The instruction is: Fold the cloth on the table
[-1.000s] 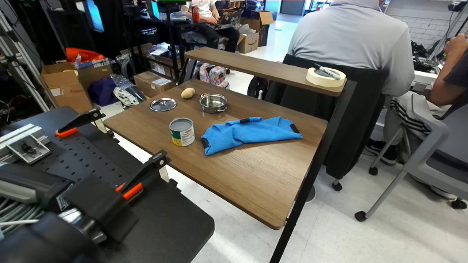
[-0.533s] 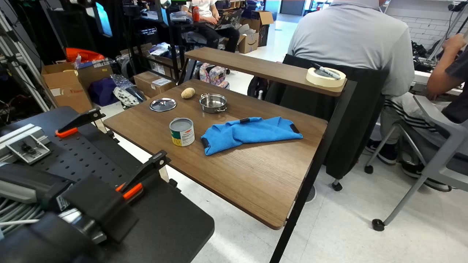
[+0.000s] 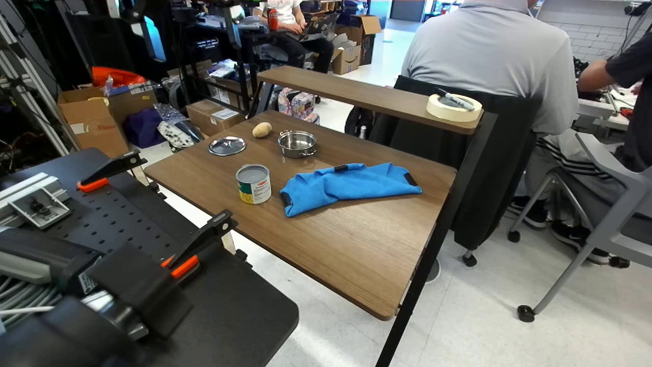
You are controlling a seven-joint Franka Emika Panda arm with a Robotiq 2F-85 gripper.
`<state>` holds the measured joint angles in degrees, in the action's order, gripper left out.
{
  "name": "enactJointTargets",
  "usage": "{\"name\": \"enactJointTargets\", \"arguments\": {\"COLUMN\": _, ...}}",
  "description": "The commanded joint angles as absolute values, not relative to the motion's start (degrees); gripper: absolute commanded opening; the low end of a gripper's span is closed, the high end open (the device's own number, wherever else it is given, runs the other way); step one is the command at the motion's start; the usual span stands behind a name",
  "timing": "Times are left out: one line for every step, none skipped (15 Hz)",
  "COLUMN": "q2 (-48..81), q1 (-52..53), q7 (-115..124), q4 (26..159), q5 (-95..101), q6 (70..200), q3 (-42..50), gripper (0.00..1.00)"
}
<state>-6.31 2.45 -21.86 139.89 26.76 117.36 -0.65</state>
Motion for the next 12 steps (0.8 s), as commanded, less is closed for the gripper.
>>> {"name": "enactJointTargets", "arguments": {"q2": -1.6, "q1": 0.8, "q7": -24.0, "q4": 137.2, "q5": 27.3, "q6": 121.4, "q3": 0.7, "gripper": 1.0}}
{"name": "enactJointTargets", "arguments": {"q2": -0.6, "q1": 0.4, "q7": -23.7, "q4": 136.7, "q5": 27.1, "q6": 122.7, "q3": 1.1, "gripper": 1.0}}
{"name": "enactJointTargets", "arguments": {"q2": 0.7, "q1": -0.1, "q7": -23.5, "q4": 135.9, "q5": 26.2, "q6": 124.7, "q3": 1.6, "gripper": 1.0}}
{"name": "enactJointTargets", "arguments": {"q2": 2.1, "q1": -0.6, "q7": -24.5, "q4": 134.8, "q5": 25.1, "q6": 125.5, "q3": 2.0, "gripper": 1.0}}
{"name": "enactJointTargets", "arguments": {"q2": 3.5, "q1": -1.1, "q7": -25.2, "q4": 133.8, "q5": 23.8, "q6": 126.8, "q3": 2.3, "gripper": 1.0}}
{"name": "enactJointTargets", "arguments": {"q2": 4.8, "q1": -1.6, "q7": -25.7, "q4": 132.9, "q5": 23.1, "q6": 128.5, "q3": 2.6, "gripper": 1.0}}
{"name": "enactJointTargets", "arguments": {"q2": 6.8, "q1": -2.3, "q7": -25.3, "q4": 131.7, "q5": 22.9, "q6": 131.2, "q3": 3.0, "gripper": 1.0}}
{"name": "enactJointTargets", "arguments": {"q2": 8.7, "q1": -2.7, "q7": -25.3, "q4": 130.2, "q5": 22.4, "q6": 132.3, "q3": 3.2, "gripper": 1.0}}
{"name": "enactJointTargets", "arguments": {"q2": 10.6, "q1": -3.1, "q7": -25.1, "q4": 129.3, "q5": 22.2, "q6": 133.7, "q3": 3.3, "gripper": 1.0}}
{"name": "enactJointTargets", "arguments": {"q2": 12.0, "q1": -3.5, "q7": -24.7, "q4": 128.6, "q5": 22.3, "q6": 135.1, "q3": 3.4, "gripper": 1.0}}
{"name": "enactJointTargets", "arguments": {"q2": 13.7, "q1": -3.8, "q7": -24.4, "q4": 128.1, "q5": 22.7, "q6": 136.6, "q3": 3.4, "gripper": 1.0}}
{"name": "enactJointTargets", "arguments": {"q2": 15.2, "q1": -3.9, "q7": -24.1, "q4": 127.7, "q5": 23.4, "q6": 137.5, "q3": 3.4, "gripper": 1.0}}
